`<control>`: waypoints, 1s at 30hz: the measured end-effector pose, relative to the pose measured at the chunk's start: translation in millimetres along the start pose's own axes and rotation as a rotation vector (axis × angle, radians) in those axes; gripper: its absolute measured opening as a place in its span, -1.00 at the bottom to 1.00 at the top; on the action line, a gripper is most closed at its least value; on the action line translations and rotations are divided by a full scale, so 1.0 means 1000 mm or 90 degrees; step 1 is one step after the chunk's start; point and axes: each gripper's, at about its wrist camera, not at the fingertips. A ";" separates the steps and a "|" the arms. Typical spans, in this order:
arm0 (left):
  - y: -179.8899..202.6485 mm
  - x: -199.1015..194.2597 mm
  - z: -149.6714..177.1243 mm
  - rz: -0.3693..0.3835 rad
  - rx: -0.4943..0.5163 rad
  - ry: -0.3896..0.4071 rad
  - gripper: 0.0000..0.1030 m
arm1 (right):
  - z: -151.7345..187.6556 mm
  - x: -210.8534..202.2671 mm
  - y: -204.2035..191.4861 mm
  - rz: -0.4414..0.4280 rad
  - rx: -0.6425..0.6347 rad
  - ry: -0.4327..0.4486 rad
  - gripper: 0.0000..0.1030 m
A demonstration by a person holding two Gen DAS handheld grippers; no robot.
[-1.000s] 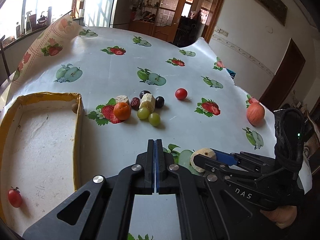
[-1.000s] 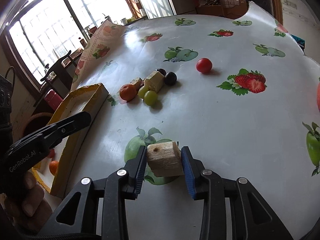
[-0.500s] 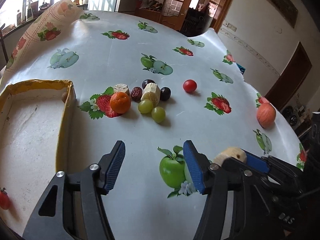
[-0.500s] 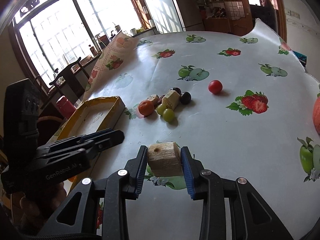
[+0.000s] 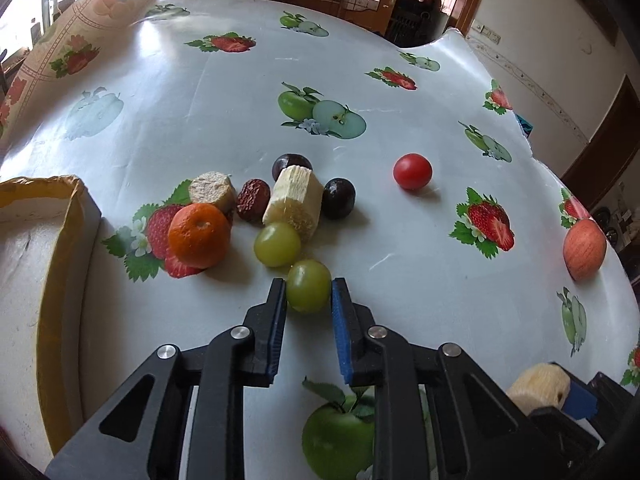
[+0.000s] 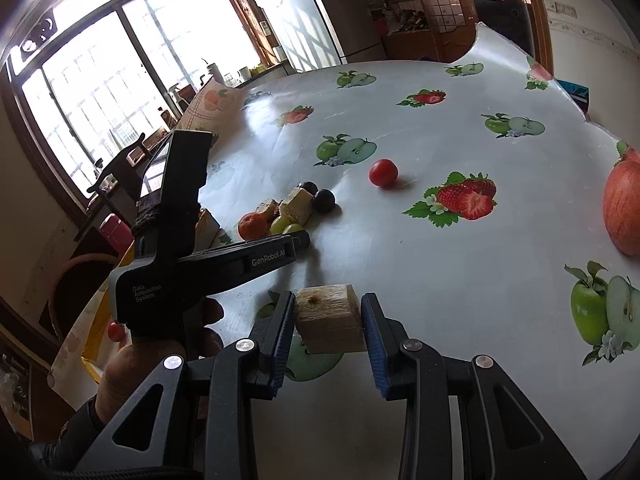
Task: Organize fruits
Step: 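Grasp a green grape with the left tool and lift it, then carry the grape over the tray with the left tool while the right carries the cube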
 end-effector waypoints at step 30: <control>-0.161 -0.164 0.063 -0.089 -0.080 0.093 -0.62 | 0.008 0.048 -0.177 -0.176 -0.157 -0.048 -0.34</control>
Point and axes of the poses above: each gripper's, at about its wrist camera, not at the fingertips, and x roughly the way its jaws point, y to its right, z to its underside, and after that the axes turned 5 degrees about z, right-handed
